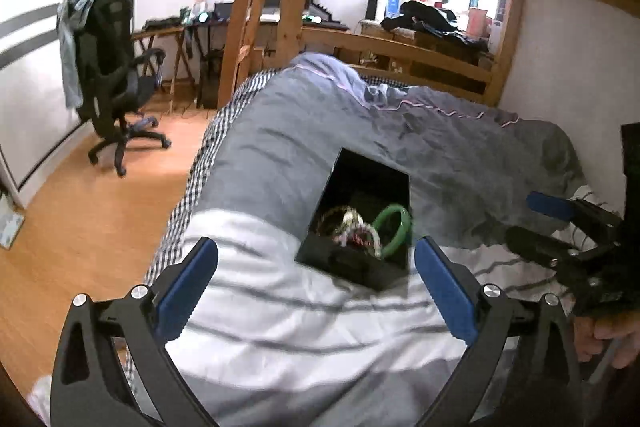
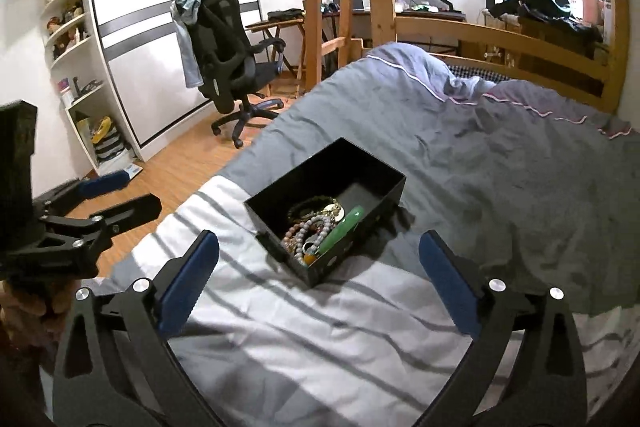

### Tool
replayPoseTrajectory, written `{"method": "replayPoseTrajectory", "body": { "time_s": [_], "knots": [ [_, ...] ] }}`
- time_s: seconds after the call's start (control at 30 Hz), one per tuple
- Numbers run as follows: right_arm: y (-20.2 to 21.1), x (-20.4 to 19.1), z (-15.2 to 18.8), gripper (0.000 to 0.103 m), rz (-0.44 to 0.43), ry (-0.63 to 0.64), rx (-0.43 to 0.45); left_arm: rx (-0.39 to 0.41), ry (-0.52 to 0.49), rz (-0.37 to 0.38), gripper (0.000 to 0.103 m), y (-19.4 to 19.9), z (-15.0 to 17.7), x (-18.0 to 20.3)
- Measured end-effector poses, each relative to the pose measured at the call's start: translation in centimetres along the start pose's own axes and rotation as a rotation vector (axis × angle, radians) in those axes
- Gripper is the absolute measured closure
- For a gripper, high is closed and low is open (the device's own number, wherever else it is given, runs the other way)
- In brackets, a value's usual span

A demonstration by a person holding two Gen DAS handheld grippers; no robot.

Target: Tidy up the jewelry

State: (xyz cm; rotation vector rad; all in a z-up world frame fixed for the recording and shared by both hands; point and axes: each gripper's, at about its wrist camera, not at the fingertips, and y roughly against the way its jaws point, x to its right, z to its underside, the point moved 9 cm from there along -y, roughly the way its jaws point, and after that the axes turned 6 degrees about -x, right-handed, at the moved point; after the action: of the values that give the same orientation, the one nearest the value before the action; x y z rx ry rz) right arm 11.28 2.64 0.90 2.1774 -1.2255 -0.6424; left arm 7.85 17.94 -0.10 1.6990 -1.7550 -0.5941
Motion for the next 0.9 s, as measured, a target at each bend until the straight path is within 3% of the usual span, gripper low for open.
{"method": "replayPoseTrajectory", "body": {
  "time_s": [0.1,0.33,0.8,0.9],
  "knots": [
    [1.3,-0.5,0.9,0.004,0.011,0.019,-0.025,-0.036,0.013,-0.021,0.006,0.4,1.1,-0.1],
    [3.1,-0.2,2.8,0.004,0.011,-0.007,-0.039,0.043,-0.025,-0.118,0.006,2.7,1.6,0.7],
    [4.4,1.2,4.3,0.004,0.015,-0.035,-0.032,0.002,-0.207,-0.206,0.006,1.5,2.8,3.2],
    [4.3,1.4,4.4,0.004,0.018,-0.044,-0.035,-0.004,-0.221,-0.195,0.006,1.4,3.0,3.6]
  ]
}}
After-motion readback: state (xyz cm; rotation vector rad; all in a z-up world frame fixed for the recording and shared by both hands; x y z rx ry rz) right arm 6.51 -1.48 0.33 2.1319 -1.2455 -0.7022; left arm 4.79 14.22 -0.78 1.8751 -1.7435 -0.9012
